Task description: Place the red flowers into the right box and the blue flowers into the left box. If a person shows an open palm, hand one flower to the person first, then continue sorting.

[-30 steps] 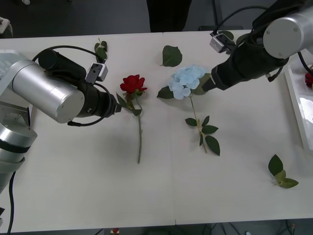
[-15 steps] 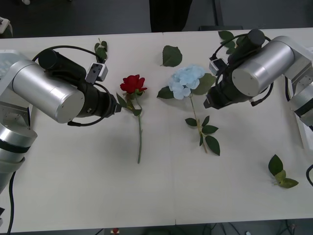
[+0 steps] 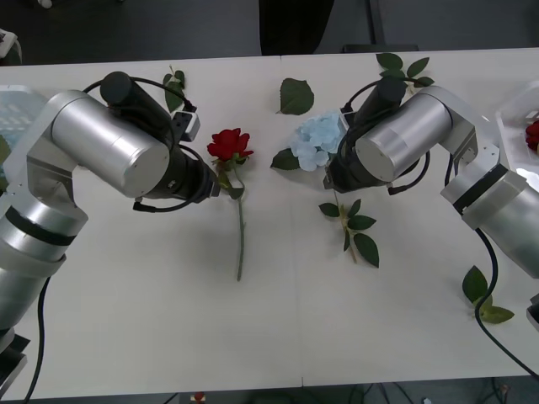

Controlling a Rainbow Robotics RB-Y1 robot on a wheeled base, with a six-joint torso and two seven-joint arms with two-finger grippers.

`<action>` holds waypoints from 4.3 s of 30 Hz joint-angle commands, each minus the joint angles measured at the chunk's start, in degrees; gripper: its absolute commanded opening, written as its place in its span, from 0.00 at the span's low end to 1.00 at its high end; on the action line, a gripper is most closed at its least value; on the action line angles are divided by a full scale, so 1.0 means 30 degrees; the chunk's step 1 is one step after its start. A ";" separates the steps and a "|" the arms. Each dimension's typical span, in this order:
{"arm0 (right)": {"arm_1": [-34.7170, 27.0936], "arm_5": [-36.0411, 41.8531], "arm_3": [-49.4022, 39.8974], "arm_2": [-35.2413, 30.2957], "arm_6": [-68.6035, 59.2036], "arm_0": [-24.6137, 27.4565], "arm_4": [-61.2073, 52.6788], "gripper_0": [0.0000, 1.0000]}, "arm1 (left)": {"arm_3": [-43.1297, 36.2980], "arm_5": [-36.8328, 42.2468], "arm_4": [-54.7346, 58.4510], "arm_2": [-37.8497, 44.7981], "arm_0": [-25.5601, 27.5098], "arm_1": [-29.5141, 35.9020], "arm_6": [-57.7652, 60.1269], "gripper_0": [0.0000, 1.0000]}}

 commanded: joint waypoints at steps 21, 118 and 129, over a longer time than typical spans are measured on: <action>0.2190 -0.2679 0.2438 -0.0087 -0.1443 -0.0179 0.2090 0.91 | 0.9549 -0.6003 -0.3127 -0.3902 -0.4955 -0.4238 0.2851 1.00; -0.3435 -0.3968 0.6012 -0.7441 1.4758 0.2868 -1.3906 0.00 | -0.2609 -2.3200 -0.2893 -0.2730 0.1783 -0.5937 0.1240 0.00; -0.3787 -0.4934 0.6012 -0.6239 1.4846 0.2868 -1.2998 0.40 | -0.0295 -2.6833 -0.2570 -0.3023 0.1490 -0.6757 0.1474 0.00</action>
